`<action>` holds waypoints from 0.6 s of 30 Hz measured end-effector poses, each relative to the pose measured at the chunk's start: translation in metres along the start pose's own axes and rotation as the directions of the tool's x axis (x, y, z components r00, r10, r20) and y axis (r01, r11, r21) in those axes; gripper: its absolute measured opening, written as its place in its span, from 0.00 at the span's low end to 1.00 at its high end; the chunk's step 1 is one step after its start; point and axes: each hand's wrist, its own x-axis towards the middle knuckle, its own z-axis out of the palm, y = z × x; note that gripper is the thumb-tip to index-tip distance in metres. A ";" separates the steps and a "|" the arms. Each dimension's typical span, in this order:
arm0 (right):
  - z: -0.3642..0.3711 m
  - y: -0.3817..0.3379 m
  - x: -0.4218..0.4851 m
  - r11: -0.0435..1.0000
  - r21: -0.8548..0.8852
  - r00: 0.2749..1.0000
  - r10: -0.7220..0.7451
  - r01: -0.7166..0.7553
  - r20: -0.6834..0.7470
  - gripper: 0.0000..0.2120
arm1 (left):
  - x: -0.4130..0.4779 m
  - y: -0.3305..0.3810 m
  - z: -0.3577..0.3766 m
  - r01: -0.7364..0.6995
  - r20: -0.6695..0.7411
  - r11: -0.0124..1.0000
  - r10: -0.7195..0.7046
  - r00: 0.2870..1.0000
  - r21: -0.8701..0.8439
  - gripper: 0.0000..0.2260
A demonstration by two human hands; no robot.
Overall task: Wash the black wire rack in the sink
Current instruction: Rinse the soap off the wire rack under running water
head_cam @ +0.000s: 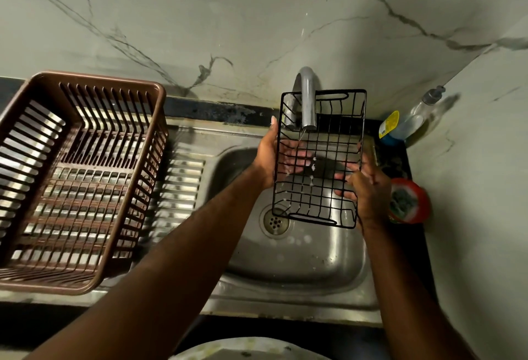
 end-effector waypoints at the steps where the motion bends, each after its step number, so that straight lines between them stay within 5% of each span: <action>1: -0.002 0.000 0.001 1.000 0.000 1.000 0.005 -0.005 0.027 0.32 | 0.001 0.000 -0.003 0.026 0.021 1.000 -0.026 0.999 -0.006 0.50; 5: -0.008 -0.005 0.004 0.999 0.022 0.993 0.034 -0.037 0.111 0.29 | 0.005 -0.004 -0.004 0.096 0.115 0.986 -0.080 0.990 -0.140 0.53; 10: -0.016 -0.008 0.009 0.999 -0.038 0.990 0.024 -0.019 0.139 0.28 | 0.019 -0.009 0.007 0.131 0.105 0.973 -0.113 0.988 -0.188 0.46; 15: -0.018 -0.016 0.014 0.998 -0.060 0.990 -0.006 0.015 0.142 0.22 | 0.027 -0.009 0.020 -0.024 -0.042 0.960 0.012 0.999 -0.279 0.25; 18: -0.017 -0.020 0.017 0.999 -0.044 0.991 0.005 0.001 0.132 0.28 | 0.027 -0.004 0.020 -0.051 -0.023 0.967 0.046 0.999 -0.251 0.30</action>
